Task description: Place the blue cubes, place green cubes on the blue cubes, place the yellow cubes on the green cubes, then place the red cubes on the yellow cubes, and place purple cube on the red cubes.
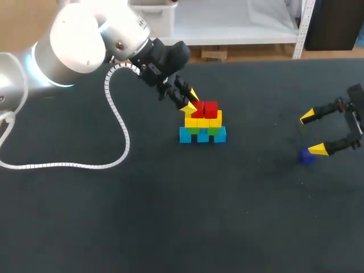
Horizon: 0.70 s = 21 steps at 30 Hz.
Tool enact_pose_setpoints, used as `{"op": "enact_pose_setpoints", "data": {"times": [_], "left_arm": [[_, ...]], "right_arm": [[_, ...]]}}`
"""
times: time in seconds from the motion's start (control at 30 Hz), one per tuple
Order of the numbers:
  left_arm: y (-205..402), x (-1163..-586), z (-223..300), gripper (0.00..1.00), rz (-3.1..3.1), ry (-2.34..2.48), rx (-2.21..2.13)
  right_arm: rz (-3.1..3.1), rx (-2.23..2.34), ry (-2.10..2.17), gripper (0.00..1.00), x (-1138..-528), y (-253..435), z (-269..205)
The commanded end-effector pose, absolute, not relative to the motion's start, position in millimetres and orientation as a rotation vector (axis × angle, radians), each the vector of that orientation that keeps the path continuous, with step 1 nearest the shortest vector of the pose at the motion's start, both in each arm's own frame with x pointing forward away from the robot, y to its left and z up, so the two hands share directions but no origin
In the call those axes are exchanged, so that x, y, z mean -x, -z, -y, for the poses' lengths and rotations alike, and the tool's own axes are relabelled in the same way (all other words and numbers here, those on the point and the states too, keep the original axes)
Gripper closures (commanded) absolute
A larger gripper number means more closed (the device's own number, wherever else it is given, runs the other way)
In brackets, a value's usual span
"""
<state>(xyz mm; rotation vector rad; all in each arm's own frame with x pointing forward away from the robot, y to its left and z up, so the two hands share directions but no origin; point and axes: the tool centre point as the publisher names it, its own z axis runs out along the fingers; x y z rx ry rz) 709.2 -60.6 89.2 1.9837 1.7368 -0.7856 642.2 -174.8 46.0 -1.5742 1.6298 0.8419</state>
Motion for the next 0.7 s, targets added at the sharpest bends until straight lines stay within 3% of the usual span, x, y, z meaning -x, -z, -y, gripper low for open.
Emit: {"op": "enact_pose_setpoints", "data": {"times": [0.03,0.47,0.63,0.7], "left_arm": [[-88.4,-711.0,61.3,1.00,-1.737,0.786,-1.985],[-88.3,-712.5,62.8,1.00,-1.738,0.788,-1.983],[-88.3,-712.9,63.5,0.92,-1.735,0.788,-1.984],[-88.3,-713.0,63.6,0.84,-1.734,0.788,-1.985]], "right_arm": [[-1.629,1.574,-0.842,0.00,-642.4,-45.9,174.9],[-1.629,1.574,-0.842,0.00,-642.4,-45.9,174.9],[-1.629,1.574,-0.842,0.00,-642.4,-45.9,174.9],[-1.629,1.574,-0.842,0.00,-642.4,-45.9,174.9]]}}
